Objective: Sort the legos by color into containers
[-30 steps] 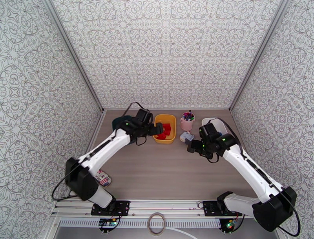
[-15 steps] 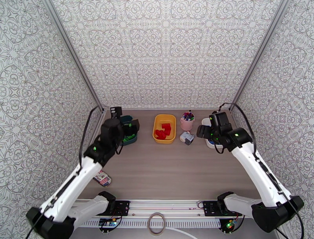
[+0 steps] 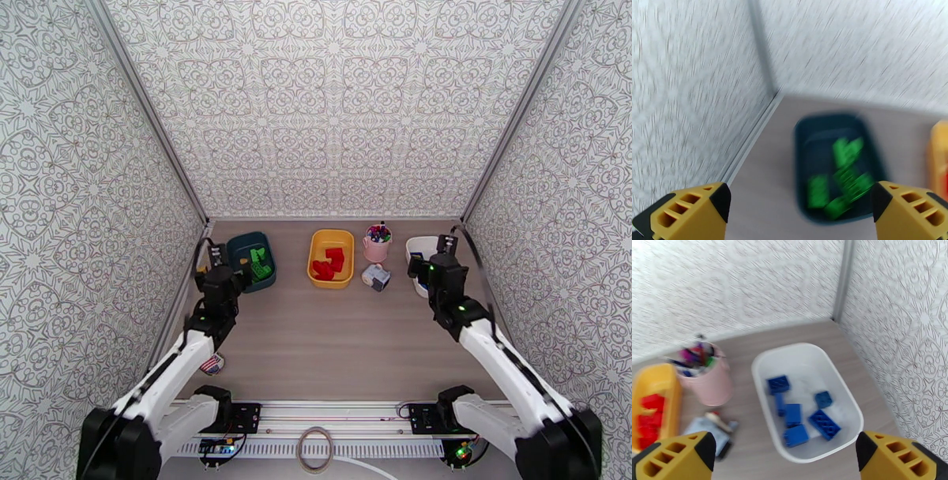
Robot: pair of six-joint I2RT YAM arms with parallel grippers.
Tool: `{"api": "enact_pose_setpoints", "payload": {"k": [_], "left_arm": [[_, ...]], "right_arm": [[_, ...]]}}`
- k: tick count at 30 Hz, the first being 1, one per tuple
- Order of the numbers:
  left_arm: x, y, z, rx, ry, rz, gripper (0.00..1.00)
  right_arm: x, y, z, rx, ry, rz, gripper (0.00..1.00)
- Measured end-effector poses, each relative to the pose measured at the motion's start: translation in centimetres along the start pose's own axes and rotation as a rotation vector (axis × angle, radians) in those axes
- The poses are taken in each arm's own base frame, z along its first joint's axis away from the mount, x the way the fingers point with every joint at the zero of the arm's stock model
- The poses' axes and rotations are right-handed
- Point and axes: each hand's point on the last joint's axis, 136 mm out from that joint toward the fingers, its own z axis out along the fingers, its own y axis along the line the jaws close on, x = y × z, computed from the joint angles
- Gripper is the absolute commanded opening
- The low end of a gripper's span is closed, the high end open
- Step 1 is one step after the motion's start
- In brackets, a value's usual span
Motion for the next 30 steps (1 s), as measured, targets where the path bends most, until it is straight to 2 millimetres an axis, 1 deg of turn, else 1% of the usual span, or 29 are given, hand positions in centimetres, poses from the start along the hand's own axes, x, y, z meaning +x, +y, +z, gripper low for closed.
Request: {"api": "enact_pose_setpoints", "payload": {"k": [1,3,5,8,9,13,15,17,19,21,22,24,25,28,30], "left_arm": [[1.7,0.4,0.7,-0.021,0.040,0.016,0.99],[4.3,1.1,1.7,-0.052,0.097,0.036,0.99],[6.1,1.7,2.6,-0.074,0.123,0.036,0.99],[7.5,1.8,3.9,-0.081,0.132,0.027,0.99],[7.5,1.6,4.3,-0.074,0.126,0.021,0.99],[6.7,1.1,6.4,-0.031,0.054,-0.037,0.99],[7.0,0.9,7.2,-0.011,0.054,-0.044,0.99],[6.8,0.4,7.2,0.023,0.019,-0.051,0.99],[6.7,0.0,6.5,0.060,-0.053,-0.068,0.99],[7.8,-0.1,6.0,0.071,-0.062,-0.066,0.99],[7.7,-0.1,5.9,0.073,-0.073,-0.062,0.99],[7.2,-0.3,6.0,0.077,-0.087,-0.060,0.99],[6.8,-0.4,6.3,0.081,-0.091,-0.063,0.99],[5.2,-0.1,6.8,0.087,-0.122,-0.085,0.99],[4.9,0.1,7.0,0.086,-0.128,-0.090,0.99]], "right_arm": [[1.1,-0.2,1.0,0.016,0.012,-0.020,0.99],[3.1,-0.5,2.4,0.034,0.030,-0.052,0.99],[4.9,-0.9,3.8,0.049,0.038,-0.075,0.99],[6.6,-1.4,5.4,0.059,0.031,-0.097,0.99],[6.9,-1.3,5.9,0.057,0.025,-0.104,0.99],[8.1,-0.7,7.8,0.038,-0.008,-0.115,0.99],[8.6,-0.7,8.4,0.027,-0.009,-0.115,0.99],[8.3,-0.9,8.2,0.016,-0.043,-0.095,0.99],[8.2,-1.1,7.7,-0.001,-0.084,-0.074,0.99],[8.7,-1.2,7.1,-0.026,-0.113,-0.069,0.99],[9.0,-1.1,6.9,-0.039,-0.130,-0.070,0.99],[9.8,-1.0,7.0,-0.044,-0.125,-0.080,0.99],[9.8,-1.0,7.0,-0.048,-0.123,-0.079,0.99],[9.0,-1.3,7.3,-0.051,-0.140,-0.057,0.99],[8.7,-1.5,7.4,-0.048,-0.148,-0.049,0.99]]}}
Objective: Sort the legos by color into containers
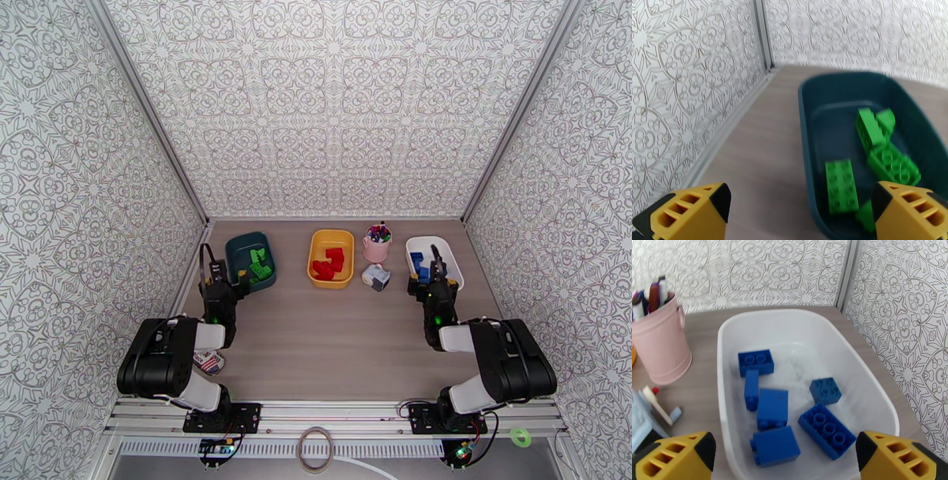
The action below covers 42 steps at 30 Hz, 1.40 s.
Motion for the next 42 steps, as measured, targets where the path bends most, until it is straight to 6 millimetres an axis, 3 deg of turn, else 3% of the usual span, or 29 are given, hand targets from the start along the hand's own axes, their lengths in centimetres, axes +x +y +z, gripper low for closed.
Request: {"api": "enact_pose_setpoints", "payload": {"k": [42], "left_arm": [[0.39,-0.11,0.01,0.010,0.016,0.004,0.99]], "right_arm": [[-0.50,0.09,0.04,-0.011,-0.019,0.015,0.99]]}}
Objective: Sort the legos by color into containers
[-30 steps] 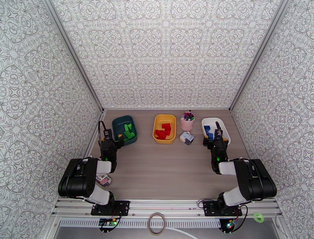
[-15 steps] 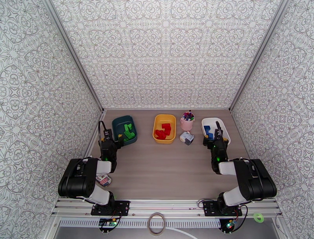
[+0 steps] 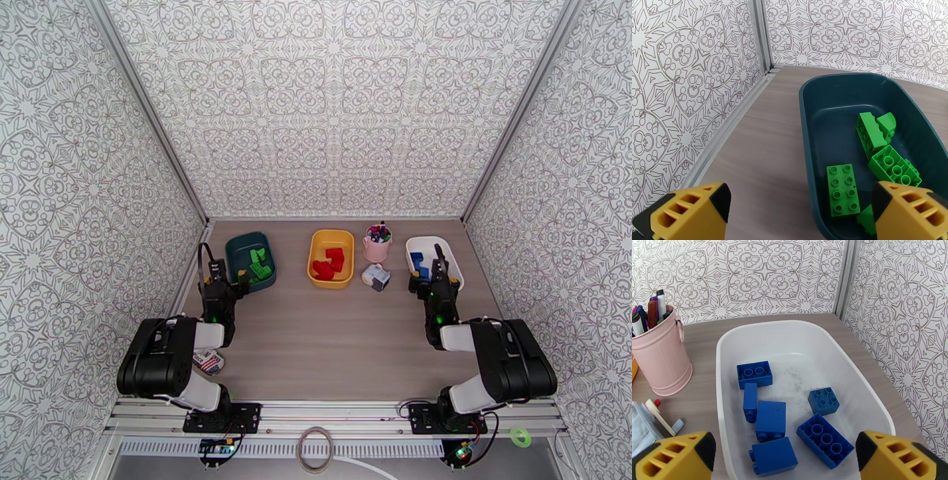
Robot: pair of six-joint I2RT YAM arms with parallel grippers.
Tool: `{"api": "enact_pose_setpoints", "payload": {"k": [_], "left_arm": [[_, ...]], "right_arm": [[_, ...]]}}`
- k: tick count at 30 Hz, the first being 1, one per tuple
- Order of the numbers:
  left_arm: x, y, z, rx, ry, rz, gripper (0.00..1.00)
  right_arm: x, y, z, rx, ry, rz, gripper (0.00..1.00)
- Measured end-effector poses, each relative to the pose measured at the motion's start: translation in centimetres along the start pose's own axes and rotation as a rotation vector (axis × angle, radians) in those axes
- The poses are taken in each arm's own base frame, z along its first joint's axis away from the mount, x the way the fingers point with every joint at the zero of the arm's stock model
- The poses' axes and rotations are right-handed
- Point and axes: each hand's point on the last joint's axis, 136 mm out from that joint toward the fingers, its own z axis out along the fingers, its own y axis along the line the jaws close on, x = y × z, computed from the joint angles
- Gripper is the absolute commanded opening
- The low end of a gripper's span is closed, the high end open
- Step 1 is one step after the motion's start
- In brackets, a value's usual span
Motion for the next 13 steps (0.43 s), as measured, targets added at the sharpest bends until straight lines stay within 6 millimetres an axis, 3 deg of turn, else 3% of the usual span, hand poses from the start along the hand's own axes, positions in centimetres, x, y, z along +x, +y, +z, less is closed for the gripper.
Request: {"api": "enact_pose_setpoints", "payload": {"k": [13], "left_arm": [[0.05,0.00,0.00,0.000,0.002,0.001,0.99]], "right_arm": [[-0.23,0.36,0.16,-0.021,-0.001,0.009,0.99]]}}
